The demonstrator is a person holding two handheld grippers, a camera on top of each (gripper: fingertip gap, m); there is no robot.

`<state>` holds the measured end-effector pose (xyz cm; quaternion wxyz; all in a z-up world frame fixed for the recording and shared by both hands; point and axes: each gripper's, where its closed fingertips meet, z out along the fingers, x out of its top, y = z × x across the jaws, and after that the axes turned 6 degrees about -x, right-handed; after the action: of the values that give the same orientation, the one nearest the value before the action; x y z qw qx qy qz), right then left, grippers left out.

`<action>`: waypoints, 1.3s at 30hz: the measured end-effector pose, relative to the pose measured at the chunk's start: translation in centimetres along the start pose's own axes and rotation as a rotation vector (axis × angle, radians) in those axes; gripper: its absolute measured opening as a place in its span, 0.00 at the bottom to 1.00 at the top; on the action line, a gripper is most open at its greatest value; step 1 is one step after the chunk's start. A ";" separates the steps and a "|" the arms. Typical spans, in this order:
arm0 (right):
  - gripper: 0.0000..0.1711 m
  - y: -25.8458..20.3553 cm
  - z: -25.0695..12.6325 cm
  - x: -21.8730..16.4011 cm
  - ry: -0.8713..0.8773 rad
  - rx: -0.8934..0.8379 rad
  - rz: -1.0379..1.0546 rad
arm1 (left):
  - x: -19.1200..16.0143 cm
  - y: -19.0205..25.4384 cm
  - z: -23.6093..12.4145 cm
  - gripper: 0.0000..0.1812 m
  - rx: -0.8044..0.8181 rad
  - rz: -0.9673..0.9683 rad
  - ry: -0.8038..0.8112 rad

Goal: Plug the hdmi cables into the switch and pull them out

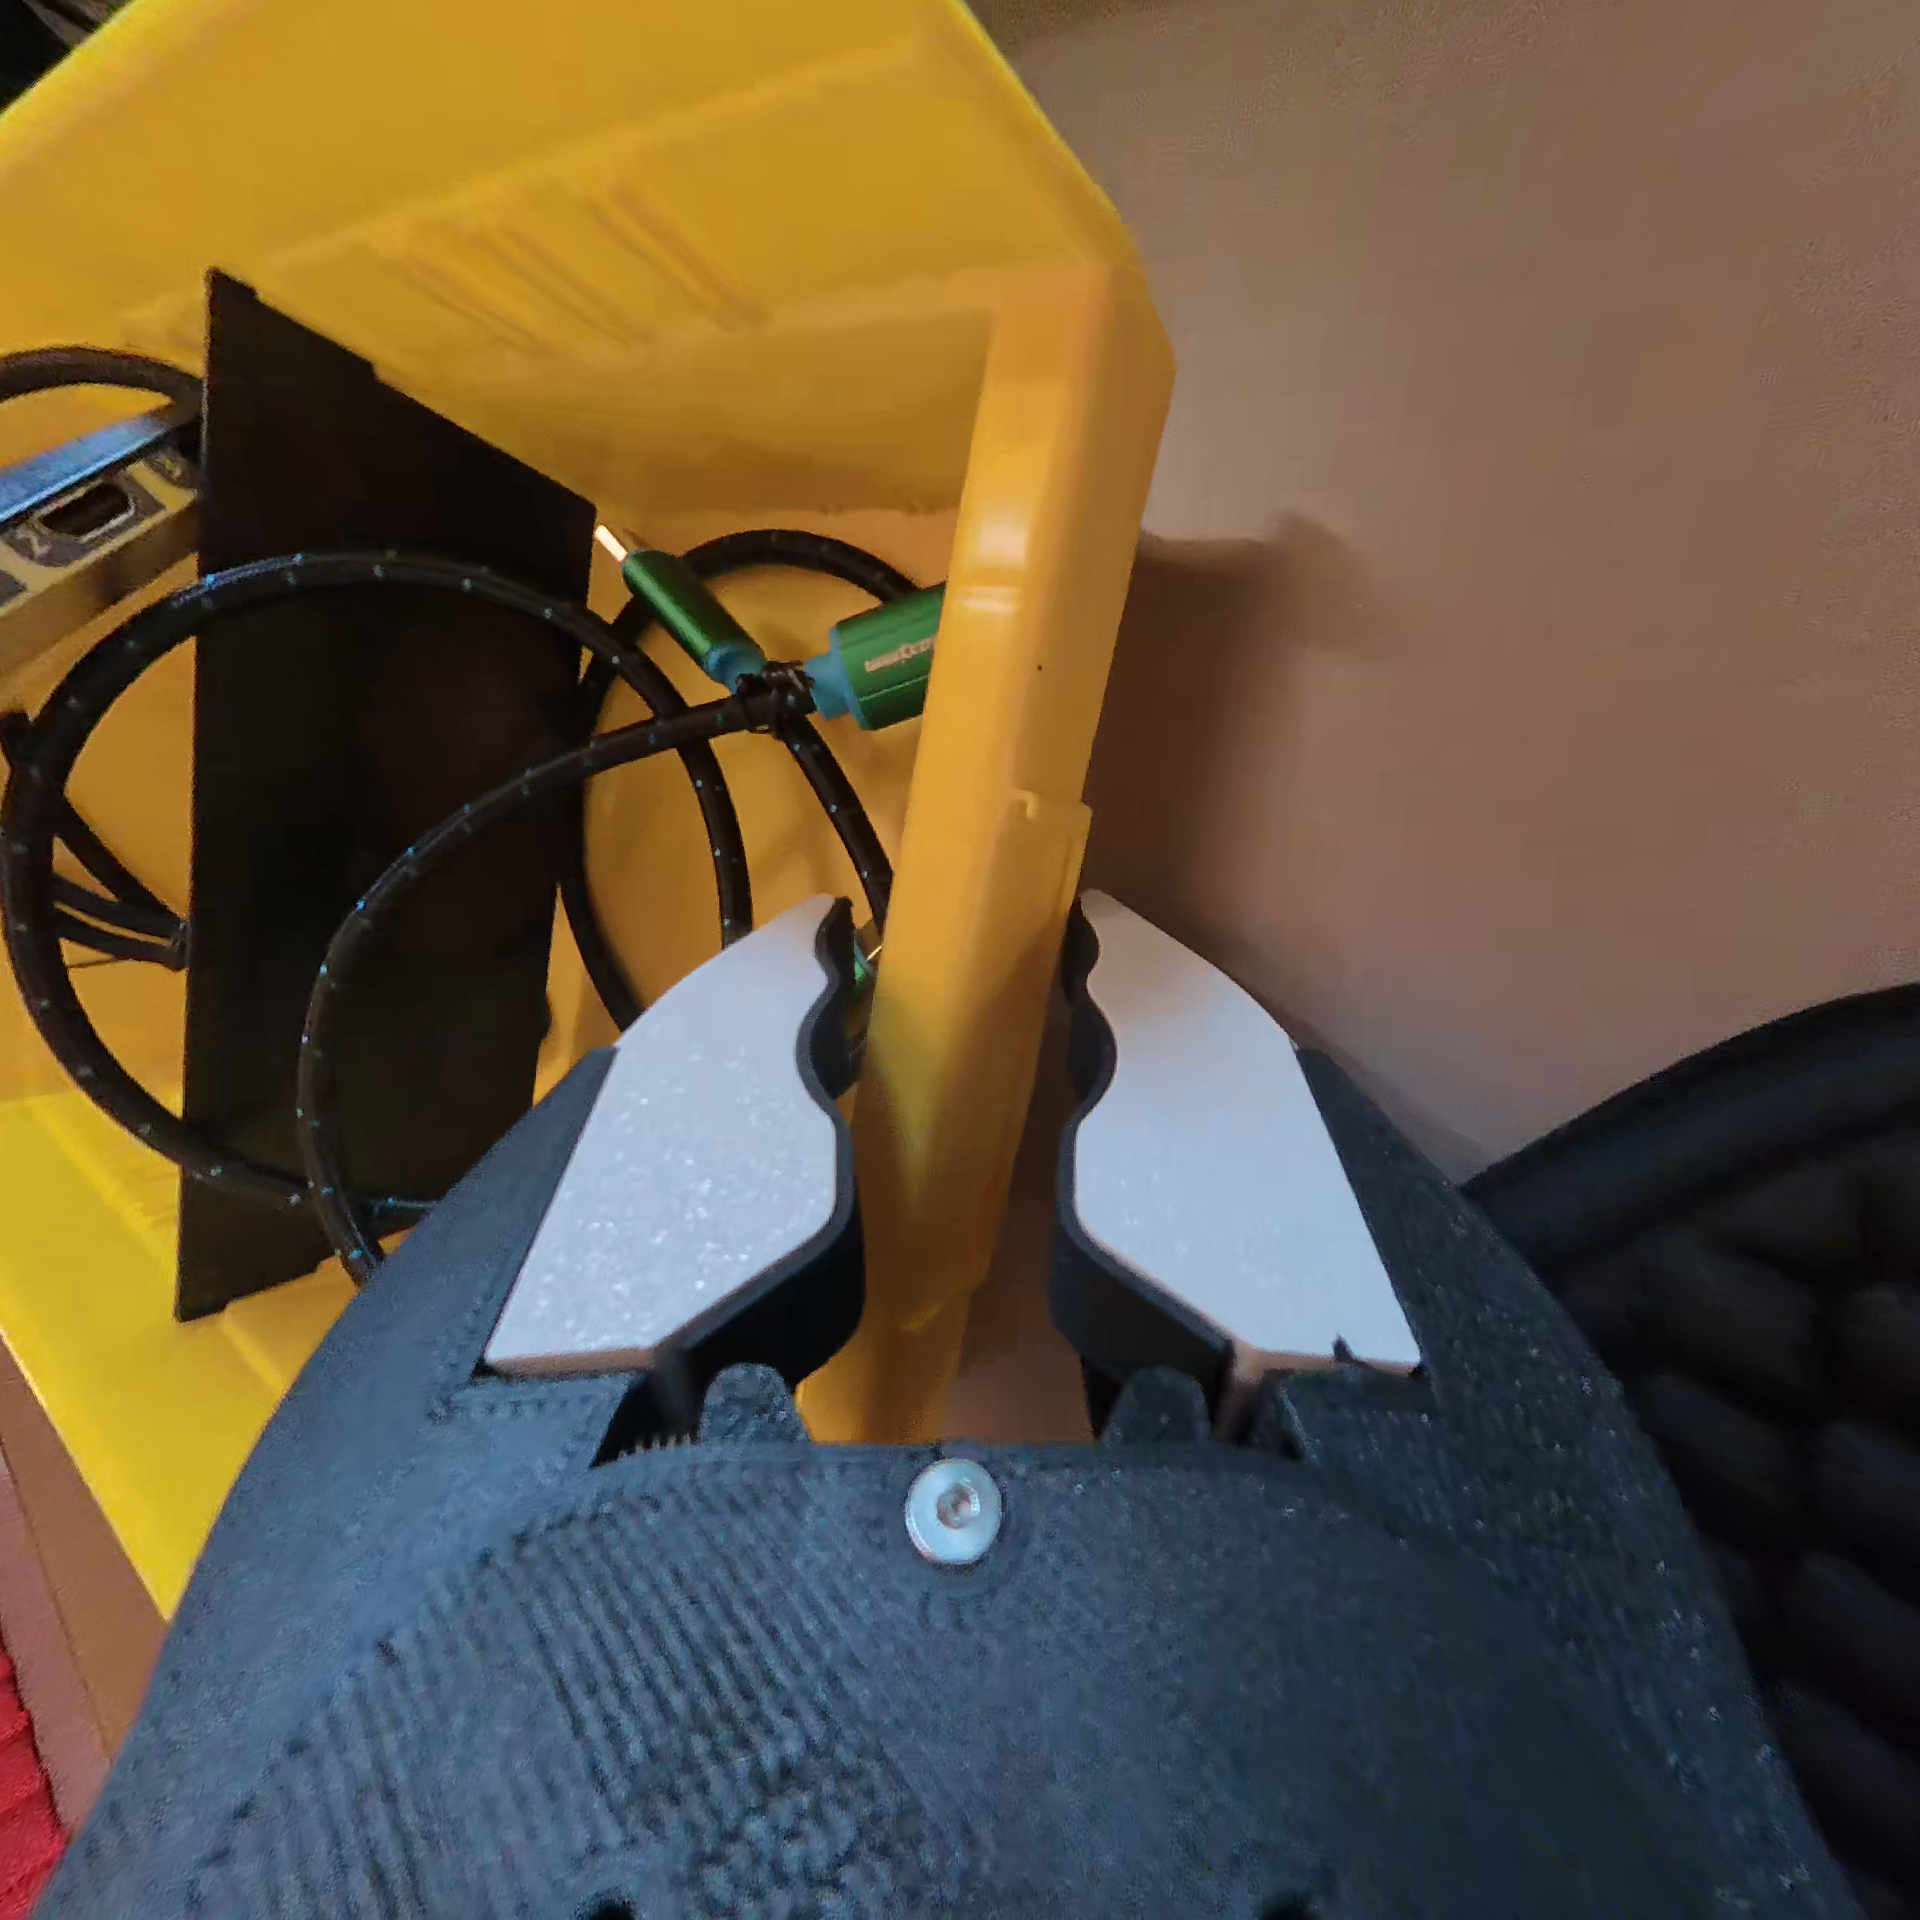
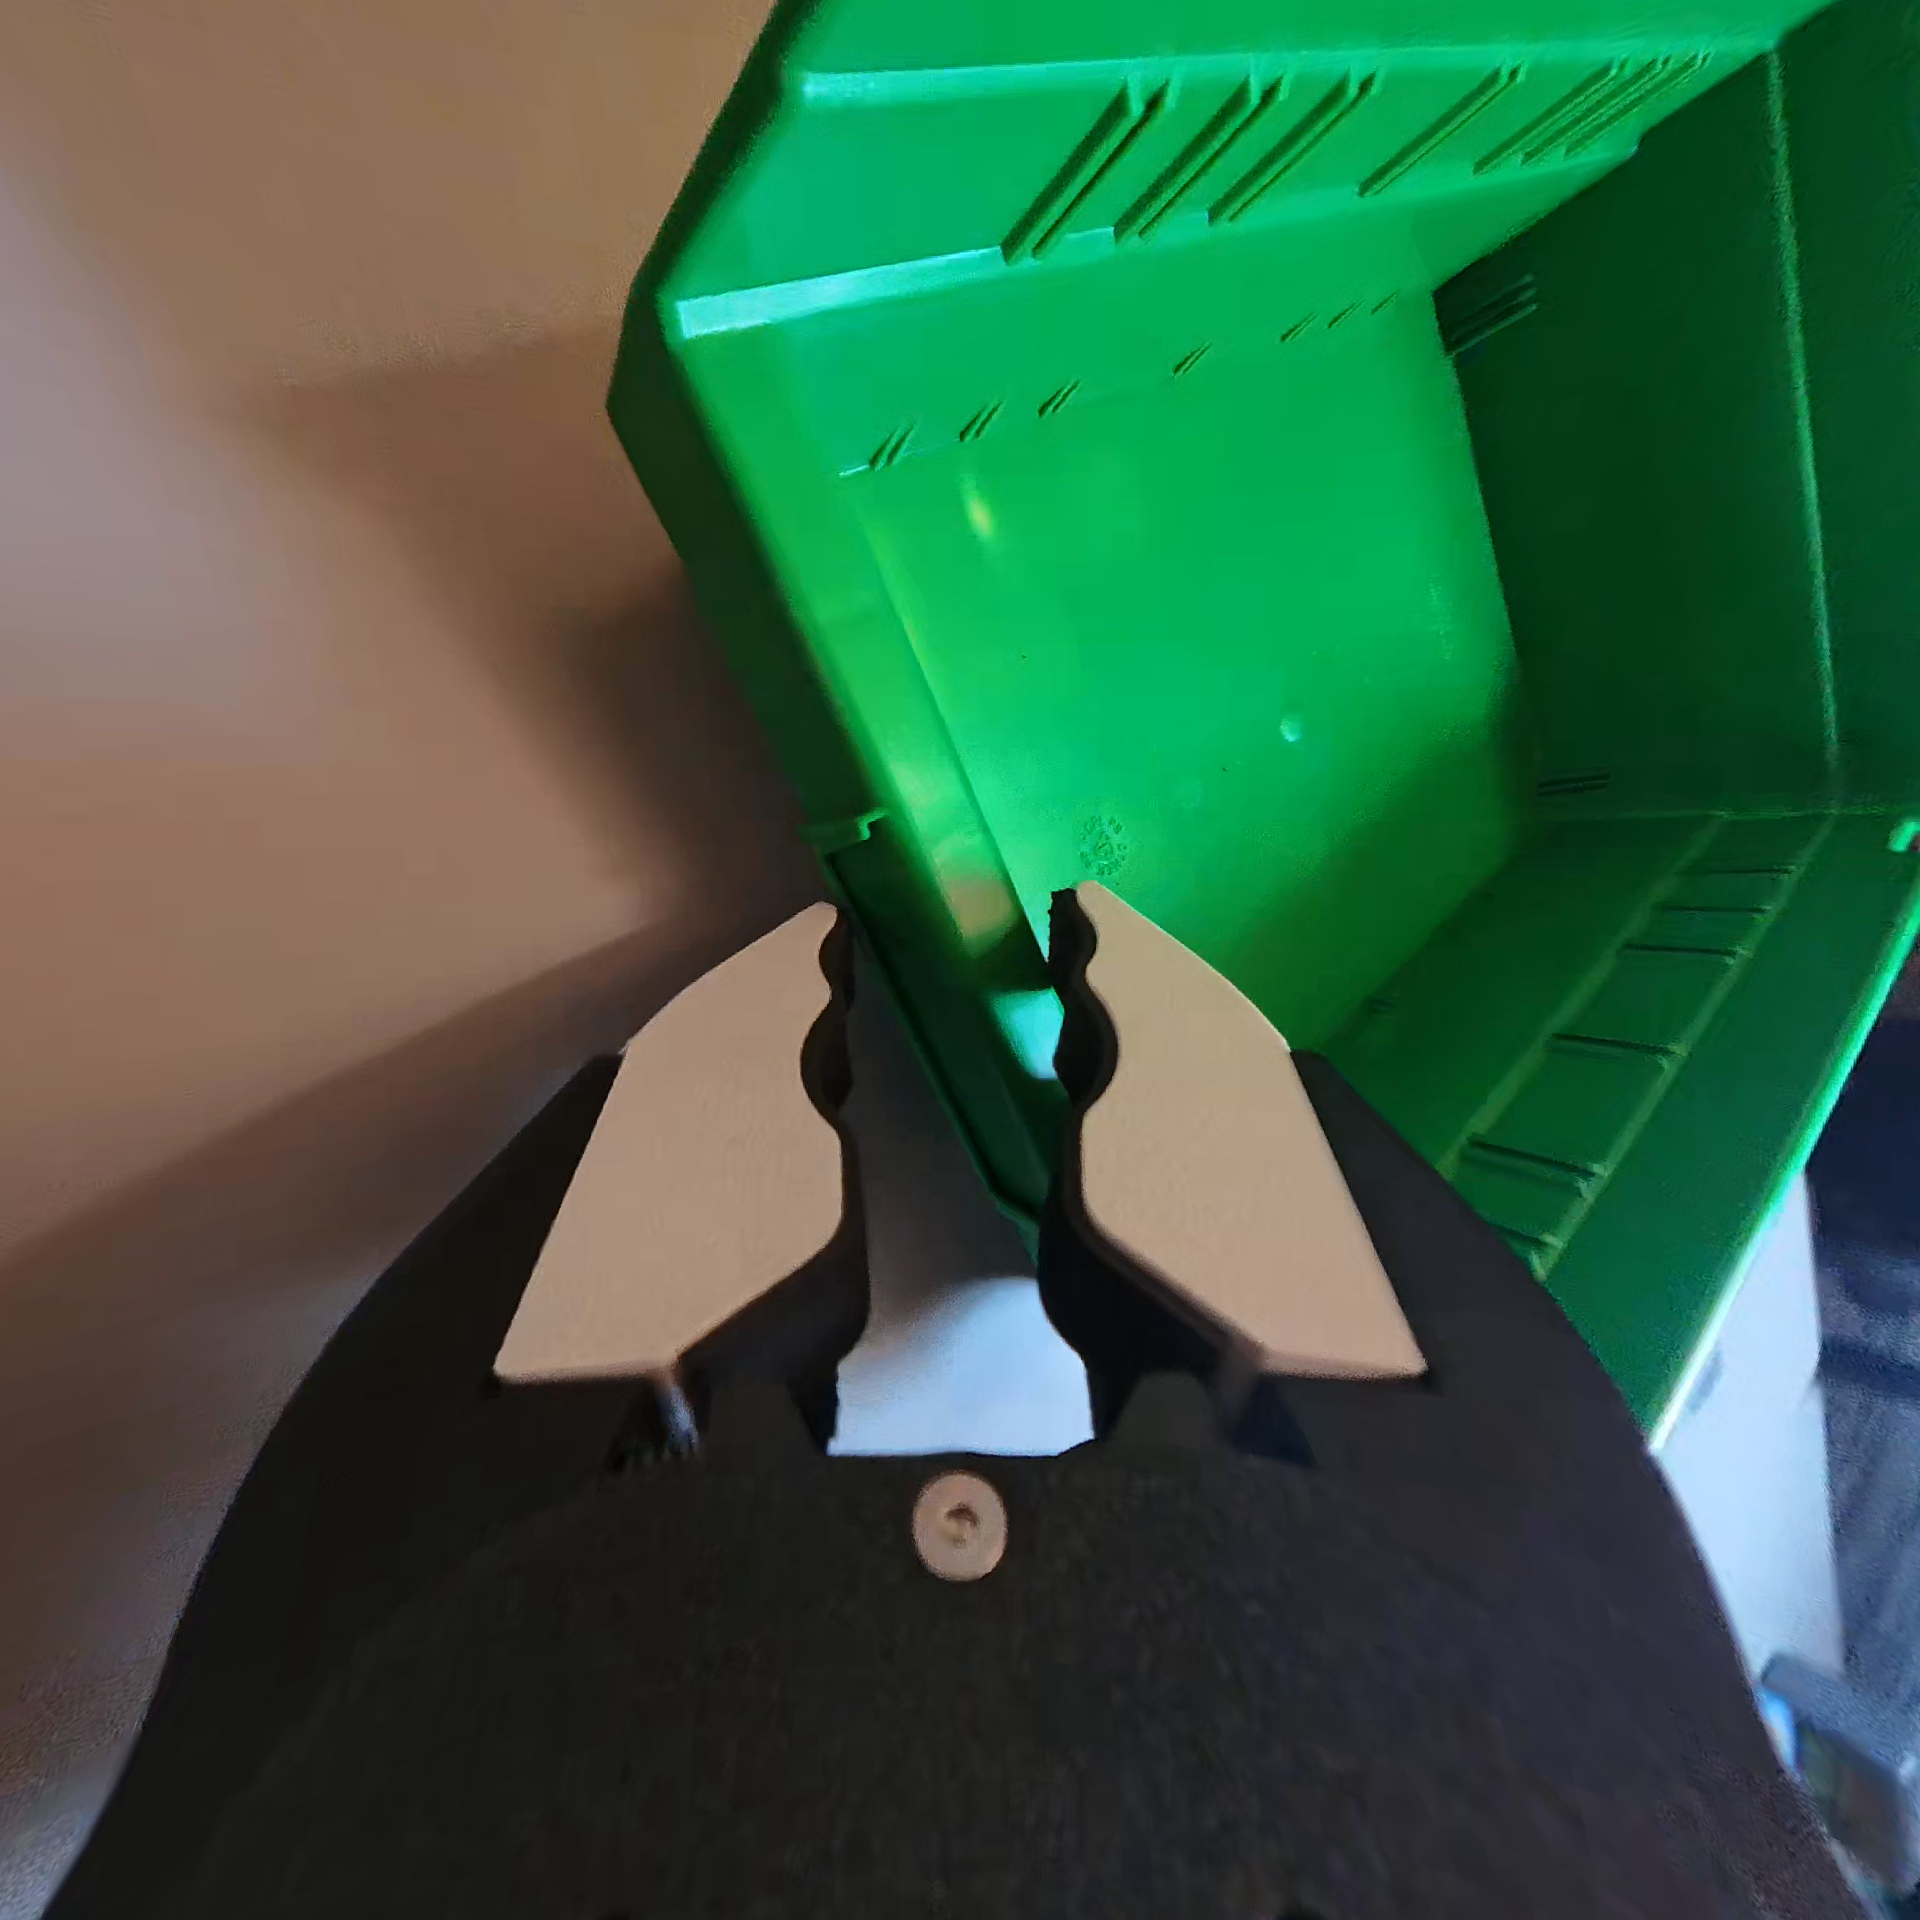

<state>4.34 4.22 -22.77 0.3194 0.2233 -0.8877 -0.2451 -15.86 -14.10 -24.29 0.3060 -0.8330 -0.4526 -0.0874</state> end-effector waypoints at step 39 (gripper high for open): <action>0.19 21.9 -9.0 7.9 0.646 -0.321 0.591 | 2.4 -15.8 -3.5 0.22 0.233 -0.383 0.384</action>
<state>-0.38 14.31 -0.41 0.6661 -0.0264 -0.7192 -0.1958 -26.72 -8.10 -13.67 0.4574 -0.6599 -0.5426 -0.2470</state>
